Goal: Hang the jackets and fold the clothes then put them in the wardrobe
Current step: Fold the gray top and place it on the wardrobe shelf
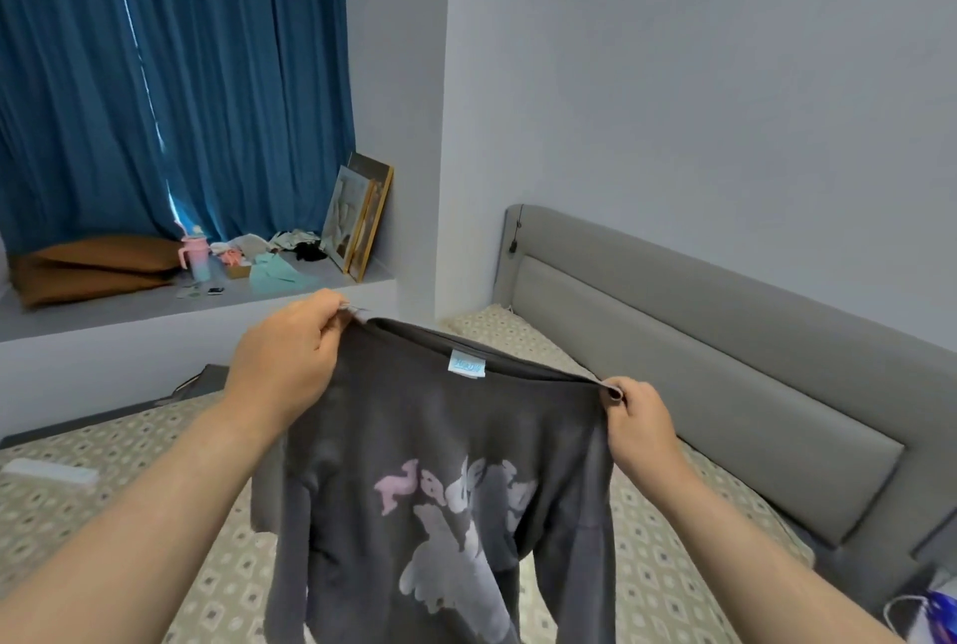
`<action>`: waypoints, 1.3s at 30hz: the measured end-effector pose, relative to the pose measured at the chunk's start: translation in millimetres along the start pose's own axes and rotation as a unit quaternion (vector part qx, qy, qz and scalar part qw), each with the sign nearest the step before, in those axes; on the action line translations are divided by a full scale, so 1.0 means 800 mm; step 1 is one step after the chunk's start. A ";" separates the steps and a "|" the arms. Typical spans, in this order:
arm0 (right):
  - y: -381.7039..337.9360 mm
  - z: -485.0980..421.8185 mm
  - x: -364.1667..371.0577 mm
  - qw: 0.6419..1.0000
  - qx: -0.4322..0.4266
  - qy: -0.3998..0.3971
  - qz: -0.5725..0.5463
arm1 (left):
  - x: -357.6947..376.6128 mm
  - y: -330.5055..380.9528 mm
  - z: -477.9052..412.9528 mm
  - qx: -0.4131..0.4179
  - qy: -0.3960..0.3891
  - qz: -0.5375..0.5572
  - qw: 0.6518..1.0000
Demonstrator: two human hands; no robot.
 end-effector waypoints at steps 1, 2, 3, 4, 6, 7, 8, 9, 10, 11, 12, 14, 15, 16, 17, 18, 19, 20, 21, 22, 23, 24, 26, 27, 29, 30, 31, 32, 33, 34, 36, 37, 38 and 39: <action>0.013 0.006 -0.002 0.998 0.048 0.015 -0.043 | 0.002 0.003 0.003 0.002 0.000 -0.001 1.000; 0.026 0.014 -0.005 0.992 0.097 0.034 -0.073 | 0.004 0.006 0.005 0.002 0.002 -0.002 1.000; 0.036 0.022 -0.007 0.986 0.132 0.047 -0.090 | 0.006 0.008 0.008 0.002 0.001 -0.003 1.000; 0.043 0.029 -0.009 0.983 0.149 0.053 -0.093 | 0.008 0.011 0.012 0.004 -0.001 -0.003 1.000; 0.043 0.042 -0.016 0.985 0.139 0.058 -0.084 | 0.011 0.021 0.019 0.016 0.003 0.006 1.000; 0.040 0.048 -0.022 0.987 0.126 0.059 -0.076 | 0.009 0.026 0.023 0.023 0.010 0.015 1.000; 0.037 0.054 -0.028 0.990 0.110 0.056 -0.066 | 0.008 0.030 0.026 0.028 0.018 0.022 0.999; 0.035 0.060 -0.035 0.993 0.092 0.051 -0.057 | 0.006 0.033 0.027 0.033 0.024 0.026 0.999; 0.033 0.065 -0.042 0.995 0.077 0.045 -0.050 | 0.005 0.035 0.030 0.036 0.027 0.030 0.999; 0.033 0.071 -0.051 0.996 0.065 0.043 -0.048 | 0.005 0.035 0.032 0.034 0.027 0.037 0.998; 0.035 0.076 -0.060 0.996 0.058 0.044 -0.050 | 0.005 0.035 0.035 0.028 0.025 0.046 0.998; 0.039 0.086 -0.084 0.995 0.049 0.055 -0.061 | 0.008 0.034 0.044 0.005 0.023 0.057 0.998; 0.039 0.090 -0.097 0.995 0.046 0.064 -0.069 | 0.009 0.037 0.050 -0.008 0.021 0.061 0.998; 0.039 0.095 -0.111 0.994 0.040 0.073 -0.075 | 0.012 0.039 0.055 -0.021 0.016 0.069 0.997; 0.039 0.099 -0.125 0.993 0.033 0.082 -0.077 | 0.015 0.042 0.060 -0.033 0.005 0.080 0.996; 0.040 0.105 -0.140 0.993 0.027 0.090 -0.076 | 0.018 0.046 0.066 -0.041 -0.008 0.088 0.995; 0.042 0.111 -0.155 0.993 0.022 0.095 -0.073 | 0.021 0.052 0.073 -0.047 -0.020 0.087 0.995; 0.046 0.118 -0.171 0.993 0.017 0.097 -0.071 | 0.023 0.059 0.081 -0.052 -0.028 0.085 0.995; 0.050 0.125 -0.185 0.993 0.012 0.097 -0.067 | 0.022 0.066 0.091 -0.057 -0.032 0.088 0.994; 0.053 0.132 -0.199 0.993 0.007 0.096 -0.064 | 0.022 0.073 0.102 -0.064 -0.037 0.095 0.993; 0.055 0.140 -0.214 0.994 0.002 0.094 -0.063 | 0.022 0.083 0.113 -0.072 -0.045 0.103 0.991; 0.056 0.148 -0.227 0.994 -0.003 0.089 -0.067 | 0.023 0.094 0.123 -0.074 -0.053 0.109 0.990; 0.055 0.162 -0.251 0.996 -0.014 0.062 -0.069 | 0.026 0.120 0.141 -0.073 -0.066 0.119 0.988; 0.054 0.168 -0.261 0.997 -0.017 0.043 -0.066 | 0.026 0.131 0.150 -0.073 -0.069 0.125 0.987; 0.053 0.177 -0.275 0.998 -0.019 -0.003 -0.060 | 0.023 0.152 0.163 -0.070 -0.070 0.142 0.985; 0.055 0.180 -0.281 0.997 -0.020 -0.019 -0.067 | 0.021 0.160 0.170 -0.069 -0.072 0.151 0.983; 0.058 0.183 -0.288 0.996 -0.020 -0.021 -0.088 | 0.019 0.167 0.175 -0.066 -0.077 0.160 0.982; 0.062 0.186 -0.296 0.993 -0.017 -0.010 -0.117 | 0.019 0.173 0.181 -0.065 -0.086 0.172 0.979; 0.066 0.188 -0.304 0.990 -0.013 0.007 -0.142 | 0.020 0.176 0.186 -0.069 -0.099 0.188 0.975; 0.071 0.189 -0.309 0.987 -0.008 0.023 -0.157 | 0.023 0.178 0.191 -0.076 -0.112 0.203 0.970; 0.083 0.190 -0.311 0.987 0.001 0.036 -0.156 | 0.031 0.178 0.197 -0.090 -0.129 0.224 0.962; 0.091 0.188 -0.309 0.988 0.006 0.039 -0.150 | 0.038 0.178 0.200 -0.092 -0.134 0.231 0.959; 0.100 0.186 -0.305 0.988 0.012 0.041 -0.146 | 0.047 0.177 0.202 -0.093 -0.140 0.235 0.957; 0.109 0.185 -0.300 0.989 0.019 0.041 -0.142 | 0.059 0.175 0.204 -0.096 -0.147 0.237 0.955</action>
Point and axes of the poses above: each hand's wrist, its own z-axis away from the middle knuckle, its own x-axis out of the palm, y = z × x, the point moved 9 cm from there along -z, towards the middle knuckle, and after that the axes turned 8 degrees about -x, right-handed, at the moved point
